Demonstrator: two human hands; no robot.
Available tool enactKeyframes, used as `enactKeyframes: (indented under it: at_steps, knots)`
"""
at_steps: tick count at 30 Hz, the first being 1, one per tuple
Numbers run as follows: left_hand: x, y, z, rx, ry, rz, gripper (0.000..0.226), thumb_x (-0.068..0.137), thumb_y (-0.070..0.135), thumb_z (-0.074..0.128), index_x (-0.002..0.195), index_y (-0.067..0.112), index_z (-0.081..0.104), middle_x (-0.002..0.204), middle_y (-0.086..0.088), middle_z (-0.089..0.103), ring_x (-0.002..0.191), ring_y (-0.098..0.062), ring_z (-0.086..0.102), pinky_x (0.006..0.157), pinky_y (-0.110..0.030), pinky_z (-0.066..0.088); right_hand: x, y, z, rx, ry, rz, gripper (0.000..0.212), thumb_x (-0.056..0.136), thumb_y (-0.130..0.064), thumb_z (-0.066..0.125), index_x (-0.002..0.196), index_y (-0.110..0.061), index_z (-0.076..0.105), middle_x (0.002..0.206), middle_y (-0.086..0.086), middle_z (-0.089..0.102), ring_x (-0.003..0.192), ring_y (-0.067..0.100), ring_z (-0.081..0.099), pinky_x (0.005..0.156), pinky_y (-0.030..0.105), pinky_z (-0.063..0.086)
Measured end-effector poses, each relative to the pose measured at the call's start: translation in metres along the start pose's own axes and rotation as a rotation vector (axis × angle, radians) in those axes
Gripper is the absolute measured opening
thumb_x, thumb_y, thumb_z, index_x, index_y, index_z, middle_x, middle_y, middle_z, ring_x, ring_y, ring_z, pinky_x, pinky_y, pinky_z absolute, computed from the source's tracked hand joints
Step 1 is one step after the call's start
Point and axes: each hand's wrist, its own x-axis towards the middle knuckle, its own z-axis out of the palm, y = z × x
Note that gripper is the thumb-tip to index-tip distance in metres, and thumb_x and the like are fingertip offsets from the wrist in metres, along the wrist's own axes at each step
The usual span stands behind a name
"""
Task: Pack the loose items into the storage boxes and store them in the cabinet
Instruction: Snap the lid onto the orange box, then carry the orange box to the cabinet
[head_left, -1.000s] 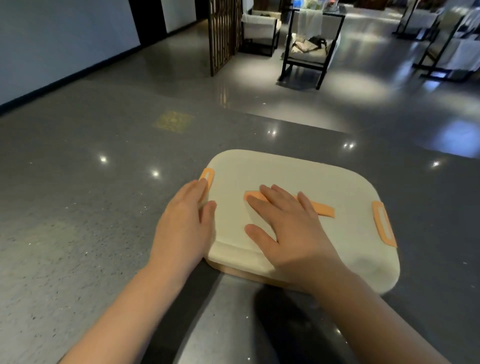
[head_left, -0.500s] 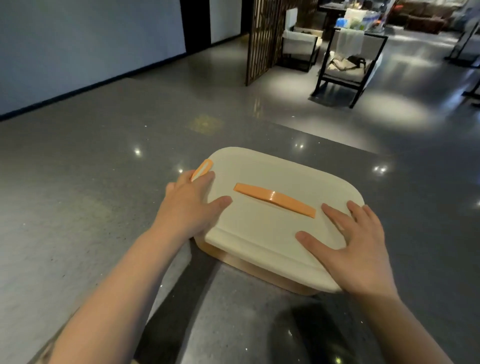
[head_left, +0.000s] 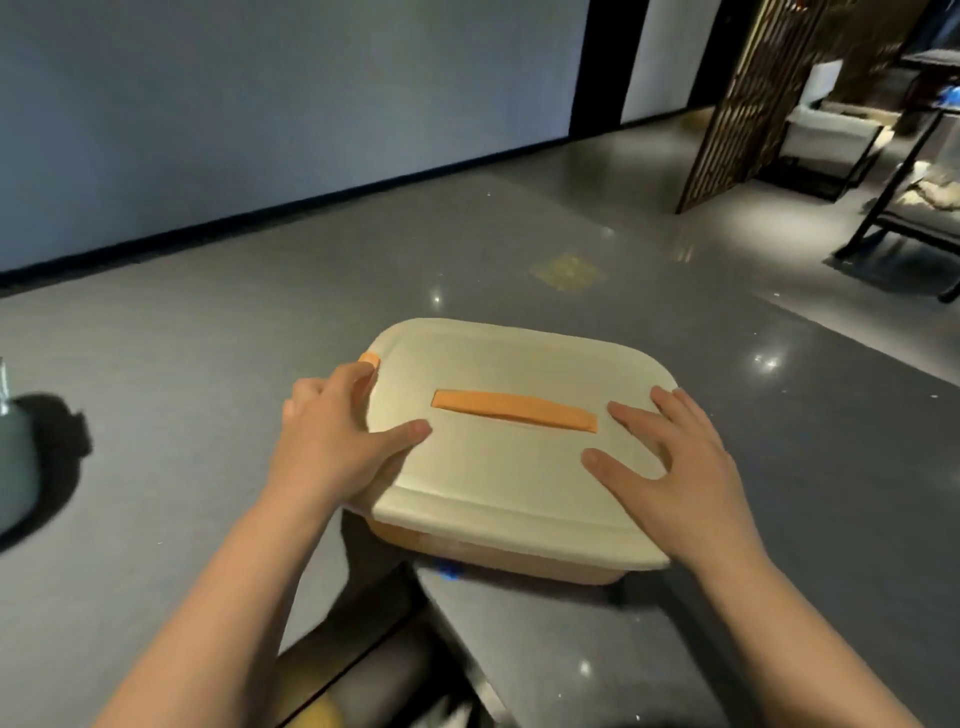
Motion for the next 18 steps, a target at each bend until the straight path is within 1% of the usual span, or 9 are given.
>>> enactKeyframes:
  at_steps: [3, 5, 7, 8, 10, 12, 13, 16, 18]
  knots:
    - [0.0, -0.038, -0.035, 0.014, 0.06, -0.085, 0.1, 0.051, 0.064, 0.076, 0.136, 0.026, 0.041, 0.125, -0.01, 0.047, 0.122, -0.028, 0.037, 0.097, -0.037, 0.035, 0.019, -0.03, 0.035, 0.066, -0.02, 0.004, 0.071, 0.071, -0.058, 0.067, 0.135, -0.037, 0.046, 0.155, -0.008, 0.024, 0.142, 0.007, 0.017, 0.105, 0.026, 0.021]
    - [-0.003, -0.064, -0.055, -0.031, 0.083, -0.131, 0.101, 0.052, 0.061, 0.078, 0.139, 0.025, 0.039, 0.128, -0.009, 0.046, 0.122, -0.028, 0.04, 0.1, -0.039, 0.036, 0.031, -0.05, 0.052, 0.145, -0.091, 0.045, 0.076, 0.07, -0.058, 0.069, 0.138, -0.038, 0.041, 0.15, -0.009, 0.033, 0.137, 0.01, 0.028, 0.1, 0.031, 0.03]
    - [-0.007, -0.086, -0.072, -0.107, 0.072, -0.15, 0.099, 0.058, 0.057, 0.078, 0.142, 0.028, 0.035, 0.135, -0.006, 0.045, 0.125, -0.027, 0.041, 0.104, -0.042, 0.037, 0.041, -0.068, 0.066, 0.203, -0.151, 0.052, 0.077, 0.068, -0.057, 0.072, 0.137, -0.041, 0.039, 0.143, -0.012, 0.042, 0.127, 0.012, 0.041, 0.09, 0.03, 0.035]
    - [-0.009, -0.094, -0.078, -0.155, 0.061, -0.153, 0.096, 0.062, 0.054, 0.078, 0.143, 0.03, 0.031, 0.139, -0.002, 0.044, 0.127, -0.025, 0.04, 0.105, -0.043, 0.036, 0.044, -0.077, 0.072, 0.199, -0.173, 0.036, 0.077, 0.068, -0.057, 0.072, 0.136, -0.042, 0.039, 0.141, -0.012, 0.044, 0.125, 0.012, 0.043, 0.088, 0.029, 0.035]
    - [-0.011, -0.109, -0.089, -0.238, 0.06, -0.159, 0.092, 0.068, 0.049, 0.076, 0.144, 0.035, 0.026, 0.142, 0.006, 0.042, 0.129, -0.023, 0.04, 0.103, -0.04, 0.037, 0.048, -0.094, 0.084, 0.139, -0.217, -0.002, 0.076, 0.069, -0.059, 0.069, 0.137, -0.043, 0.038, 0.142, -0.011, 0.044, 0.127, 0.016, 0.042, 0.091, 0.033, 0.037]
    - [-0.015, -0.122, -0.101, -0.287, 0.081, -0.171, 0.09, 0.068, 0.043, 0.078, 0.142, 0.035, 0.027, 0.136, 0.008, 0.044, 0.124, -0.019, 0.043, 0.093, -0.032, 0.039, 0.047, -0.111, 0.095, 0.057, -0.269, -0.026, 0.074, 0.07, -0.06, 0.067, 0.137, -0.045, 0.038, 0.143, -0.008, 0.044, 0.13, 0.02, 0.041, 0.097, 0.039, 0.038]
    - [-0.019, -0.128, -0.107, -0.296, 0.089, -0.187, 0.091, 0.067, 0.043, 0.079, 0.142, 0.036, 0.028, 0.133, 0.009, 0.044, 0.121, -0.018, 0.044, 0.09, -0.03, 0.039, 0.045, -0.119, 0.099, 0.039, -0.295, -0.034, 0.073, 0.07, -0.06, 0.067, 0.136, -0.046, 0.039, 0.142, -0.007, 0.044, 0.129, 0.021, 0.042, 0.097, 0.04, 0.039]
    - [-0.039, -0.146, -0.125, -0.315, 0.141, -0.28, 0.095, 0.062, 0.047, 0.079, 0.141, 0.043, 0.027, 0.134, 0.007, 0.041, 0.118, -0.016, 0.044, 0.094, -0.035, 0.04, 0.044, -0.146, 0.109, 0.023, -0.355, -0.077, 0.072, 0.067, -0.063, 0.067, 0.132, -0.05, 0.04, 0.141, -0.009, 0.046, 0.126, 0.022, 0.044, 0.09, 0.039, 0.04]
    - [-0.059, -0.156, -0.139, -0.301, 0.218, -0.34, 0.096, 0.058, 0.055, 0.079, 0.139, 0.046, 0.028, 0.13, 0.009, 0.043, 0.113, -0.013, 0.044, 0.093, -0.034, 0.04, 0.039, -0.165, 0.115, 0.004, -0.434, -0.117, 0.072, 0.066, -0.067, 0.065, 0.132, -0.052, 0.041, 0.139, -0.009, 0.047, 0.125, 0.023, 0.045, 0.086, 0.037, 0.039]
